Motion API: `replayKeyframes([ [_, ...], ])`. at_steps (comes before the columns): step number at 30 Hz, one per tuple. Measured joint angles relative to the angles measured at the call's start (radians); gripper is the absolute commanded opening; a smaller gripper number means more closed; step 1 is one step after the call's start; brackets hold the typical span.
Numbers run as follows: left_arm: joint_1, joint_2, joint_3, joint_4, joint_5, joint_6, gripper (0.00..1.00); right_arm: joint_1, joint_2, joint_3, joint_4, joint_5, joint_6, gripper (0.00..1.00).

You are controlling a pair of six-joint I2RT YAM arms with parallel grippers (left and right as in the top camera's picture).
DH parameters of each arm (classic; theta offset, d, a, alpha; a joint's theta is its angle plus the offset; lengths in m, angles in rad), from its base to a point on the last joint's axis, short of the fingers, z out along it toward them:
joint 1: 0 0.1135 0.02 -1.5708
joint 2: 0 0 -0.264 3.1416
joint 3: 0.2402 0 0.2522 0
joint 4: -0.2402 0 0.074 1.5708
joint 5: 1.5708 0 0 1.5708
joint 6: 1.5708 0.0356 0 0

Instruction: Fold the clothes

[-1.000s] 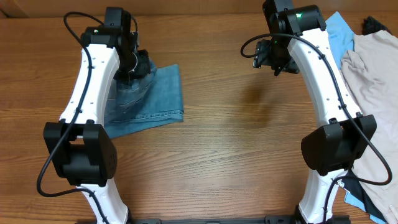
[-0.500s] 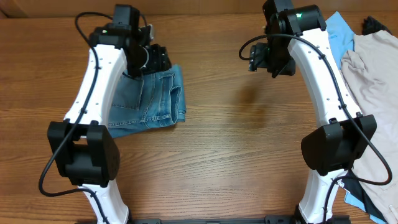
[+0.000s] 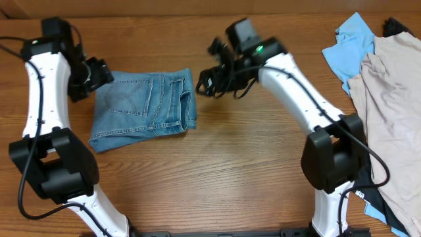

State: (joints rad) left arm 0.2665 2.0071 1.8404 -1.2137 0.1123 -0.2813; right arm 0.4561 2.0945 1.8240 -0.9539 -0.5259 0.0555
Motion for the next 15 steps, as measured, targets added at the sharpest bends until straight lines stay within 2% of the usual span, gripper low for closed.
replayKeyframes([
  [2, 0.018, 0.000, -0.001, -0.004, -0.005, 0.000, 0.79, 0.027, 0.003, -0.079, 0.140, -0.043, 0.011, 0.86],
  [5, 0.032, 0.000, -0.009, -0.007, -0.006, 0.003, 0.79, 0.061, 0.009, -0.142, 0.264, -0.076, 0.049, 0.86],
  [12, 0.035, 0.000, -0.017, -0.009, -0.009, 0.003, 0.79, 0.112, 0.041, -0.151, 0.420, -0.095, 0.164, 0.82],
  [15, 0.035, 0.000, -0.017, -0.010, -0.009, 0.003, 0.79, 0.124, 0.111, -0.151, 0.466, -0.096, 0.237, 0.79],
])
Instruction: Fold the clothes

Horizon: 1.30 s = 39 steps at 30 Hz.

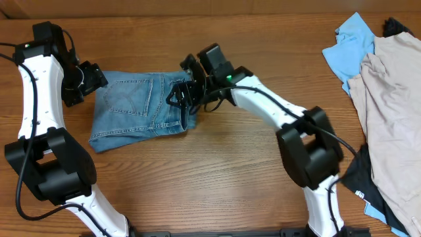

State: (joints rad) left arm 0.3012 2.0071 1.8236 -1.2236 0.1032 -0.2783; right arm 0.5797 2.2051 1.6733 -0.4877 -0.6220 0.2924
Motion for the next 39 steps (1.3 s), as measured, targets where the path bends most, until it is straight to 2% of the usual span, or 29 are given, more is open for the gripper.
replayKeyframes([
  [2, 0.000, 0.000, 0.000, 0.000, 0.000, 0.000, 0.79, 0.000, 0.036, 0.000, 0.010, 0.001, 0.024, 0.77],
  [4, 0.000, 0.000, 0.000, 0.000, 0.000, 0.000, 0.79, 0.000, 0.066, -0.001, 0.029, 0.001, 0.042, 0.66],
  [6, 0.000, 0.000, 0.000, 0.000, 0.000, 0.000, 0.79, -0.002, 0.076, -0.004, 0.049, 0.000, 0.053, 0.46],
  [7, 0.000, 0.000, 0.000, 0.000, 0.000, 0.000, 0.79, -0.002, 0.077, -0.004, 0.077, 0.001, 0.058, 0.27],
  [8, 0.000, 0.000, 0.000, -0.001, 0.000, 0.000, 0.79, -0.002, 0.077, -0.004, 0.085, 0.000, 0.061, 0.13],
  [10, 0.000, 0.000, 0.000, -0.002, 0.000, 0.000, 0.79, -0.002, 0.077, -0.004, 0.140, 0.000, 0.067, 0.04],
  [14, 0.000, 0.000, 0.000, -0.001, 0.000, 0.000, 0.79, -0.004, 0.077, 0.019, 0.149, -0.003, 0.074, 0.04],
  [20, 0.000, 0.000, 0.000, -0.001, 0.000, 0.000, 0.79, -0.020, 0.079, 0.225, 0.091, -0.006, 0.013, 0.06],
  [23, 0.000, 0.000, 0.000, -0.001, 0.000, 0.000, 0.79, -0.022, 0.079, 0.245, 0.027, 0.041, -0.008, 0.28],
  [24, 0.000, 0.000, 0.000, -0.001, 0.000, 0.000, 0.79, -0.022, 0.079, 0.244, -0.006, 0.078, -0.010, 0.43],
  [25, 0.000, 0.000, 0.000, -0.002, 0.000, 0.000, 0.79, -0.024, 0.082, 0.244, -0.048, 0.132, -0.014, 0.52],
  [27, 0.000, 0.000, 0.000, -0.001, 0.000, 0.000, 0.79, -0.028, 0.082, 0.245, -0.098, 0.200, -0.015, 0.60],
  [33, 0.000, 0.000, 0.000, -0.003, 0.000, 0.000, 0.81, -0.056, 0.089, 0.246, -0.257, 0.433, -0.029, 0.65],
  [39, 0.000, 0.000, -0.002, 0.069, 0.000, 0.024, 0.81, -0.090, 0.084, 0.246, -0.402, 0.418, -0.060, 0.66],
])
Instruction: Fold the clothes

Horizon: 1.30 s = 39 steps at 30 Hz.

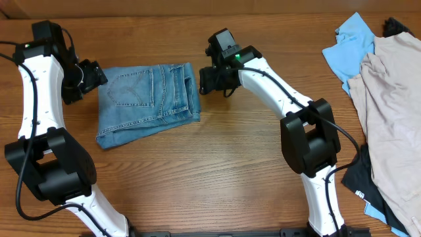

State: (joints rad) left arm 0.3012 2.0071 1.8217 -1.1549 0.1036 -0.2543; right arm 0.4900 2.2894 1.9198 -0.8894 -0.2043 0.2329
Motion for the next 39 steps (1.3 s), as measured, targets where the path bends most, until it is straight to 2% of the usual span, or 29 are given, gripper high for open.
replayKeyframes([
  [4, 0.000, 0.000, -0.004, 0.144, 0.015, 0.065, 0.75, 0.010, -0.043, 0.000, -0.082, -0.123, -0.027, 0.65],
  [10, -0.039, 0.008, -0.004, 0.315, 0.035, 0.183, 0.74, 0.081, -0.106, 0.000, -0.069, -0.339, -0.054, 0.64],
  [18, -0.092, 0.167, -0.004, 0.341, 0.042, 0.233, 0.80, 0.166, -0.106, -0.024, 0.049, -0.399, -0.051, 0.62],
  [21, -0.095, 0.248, -0.004, 0.307, 0.042, 0.236, 0.80, 0.164, -0.084, -0.050, 0.062, -0.403, -0.046, 0.62],
  [24, -0.097, 0.286, 0.002, 0.251, 0.027, 0.243, 0.76, 0.158, -0.015, -0.050, 0.074, -0.401, -0.044, 0.62],
  [25, -0.097, 0.286, 0.010, 0.188, 0.006, 0.243, 0.74, 0.158, 0.008, -0.051, 0.074, -0.394, -0.043, 0.62],
  [26, -0.097, 0.286, 0.012, 0.155, -0.005, 0.240, 0.66, 0.155, 0.035, -0.053, 0.075, -0.384, -0.043, 0.61],
  [31, -0.096, 0.299, 0.015, -0.195, -0.090, 0.208, 0.64, 0.122, 0.068, -0.055, 0.082, -0.332, -0.042, 0.61],
  [35, -0.097, 0.320, 0.010, -0.349, -0.114, 0.171, 0.61, 0.101, 0.068, -0.053, 0.104, -0.273, -0.043, 0.60],
  [39, -0.098, 0.323, 0.001, -0.425, -0.133, 0.127, 0.63, 0.034, 0.068, -0.053, 0.135, -0.195, -0.051, 0.62],
])
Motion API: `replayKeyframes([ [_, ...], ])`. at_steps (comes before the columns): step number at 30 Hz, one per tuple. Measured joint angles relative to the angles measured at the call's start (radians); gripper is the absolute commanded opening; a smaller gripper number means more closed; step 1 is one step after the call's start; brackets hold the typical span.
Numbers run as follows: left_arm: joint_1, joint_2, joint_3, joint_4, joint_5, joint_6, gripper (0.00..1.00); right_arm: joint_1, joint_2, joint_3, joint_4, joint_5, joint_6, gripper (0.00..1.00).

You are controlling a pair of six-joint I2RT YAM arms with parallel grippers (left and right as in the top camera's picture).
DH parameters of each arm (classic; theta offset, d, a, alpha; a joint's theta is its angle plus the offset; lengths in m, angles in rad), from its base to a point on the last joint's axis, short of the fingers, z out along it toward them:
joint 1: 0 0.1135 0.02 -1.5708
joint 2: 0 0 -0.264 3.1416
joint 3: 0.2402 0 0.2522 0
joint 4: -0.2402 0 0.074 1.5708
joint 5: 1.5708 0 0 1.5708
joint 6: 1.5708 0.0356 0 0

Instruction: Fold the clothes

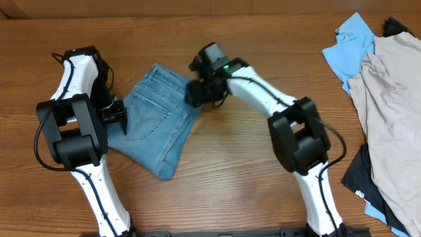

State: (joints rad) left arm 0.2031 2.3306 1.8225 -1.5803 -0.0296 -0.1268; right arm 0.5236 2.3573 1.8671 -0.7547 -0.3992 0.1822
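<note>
The folded blue jeans (160,125) lie slanted on the wooden table (250,171), one end at the upper right and the other pointing toward the front. My left gripper (120,120) sits low on the jeans' left edge and appears shut on the denim. My right gripper (195,92) is pressed onto the upper right corner of the jeans, fingers hidden under its dark body, and seems closed on the cloth there.
A heap of unfolded clothes fills the right side: a light blue garment (347,47), a beige one (393,105) and a dark one (368,181) near the front right edge. Both arm bases stand at the front edge.
The jeans have turned from lying across the table to a steep slant, their left end now nearer the front. My left gripper went from beside the jeans to their left edge. The right gripper stays at the upper right corner.
At first the jeans lay folded across the table with both grippers off them. Then my right gripper was on their right end. Later they lay slightly further right with both grippers beside them. Now both grippers are on the jeans, which lie turned diagonally.
</note>
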Motion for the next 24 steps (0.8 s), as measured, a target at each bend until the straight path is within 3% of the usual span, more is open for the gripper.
replayKeyframes([
  [6, -0.012, -0.016, -0.008, 0.075, 0.056, -0.008, 0.70, -0.102, 0.010, 0.062, -0.161, 0.104, -0.029, 0.68],
  [10, -0.014, -0.168, -0.021, 0.225, 0.100, 0.000, 0.96, -0.092, 0.006, 0.186, -0.302, 0.222, -0.041, 0.73],
  [16, -0.014, -0.400, -0.002, 0.470, 0.203, 0.069, 0.98, -0.092, -0.124, 0.247, -0.362, 0.332, -0.047, 0.78],
  [24, -0.045, -0.217, -0.002, 0.541, 0.377, 0.235, 1.00, -0.098, -0.388, 0.267, -0.473, 0.374, -0.048, 0.82],
])
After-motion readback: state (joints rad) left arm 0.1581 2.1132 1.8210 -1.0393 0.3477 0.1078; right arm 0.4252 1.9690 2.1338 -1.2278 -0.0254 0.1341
